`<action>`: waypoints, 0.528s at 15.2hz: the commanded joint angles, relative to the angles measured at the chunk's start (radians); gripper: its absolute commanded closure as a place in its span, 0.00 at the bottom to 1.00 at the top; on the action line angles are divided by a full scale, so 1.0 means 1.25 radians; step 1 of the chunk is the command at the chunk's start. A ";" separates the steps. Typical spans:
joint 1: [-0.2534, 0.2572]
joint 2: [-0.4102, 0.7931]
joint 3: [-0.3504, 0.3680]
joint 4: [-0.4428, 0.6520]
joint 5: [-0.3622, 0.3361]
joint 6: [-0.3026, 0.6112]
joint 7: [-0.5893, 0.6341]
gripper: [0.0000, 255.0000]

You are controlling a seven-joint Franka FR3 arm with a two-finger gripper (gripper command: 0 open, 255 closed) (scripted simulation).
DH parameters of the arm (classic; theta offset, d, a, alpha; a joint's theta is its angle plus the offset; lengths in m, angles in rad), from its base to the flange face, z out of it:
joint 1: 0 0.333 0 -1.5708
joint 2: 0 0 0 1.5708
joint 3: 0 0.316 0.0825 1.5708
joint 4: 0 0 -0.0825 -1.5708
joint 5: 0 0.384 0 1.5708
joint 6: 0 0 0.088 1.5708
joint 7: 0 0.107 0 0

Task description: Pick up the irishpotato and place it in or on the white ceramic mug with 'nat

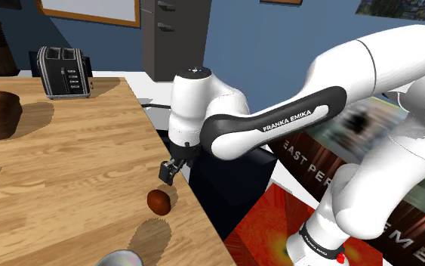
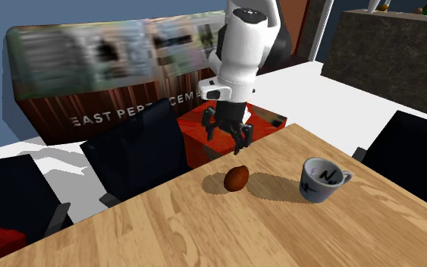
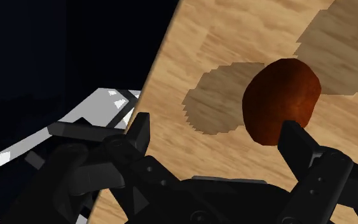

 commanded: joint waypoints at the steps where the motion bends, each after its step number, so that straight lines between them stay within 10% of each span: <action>1: 0.006 0.058 0.019 0.029 -0.033 0.021 0.035 0.00; 8: 0.040 0.211 0.041 0.103 -0.138 0.068 0.129 0.00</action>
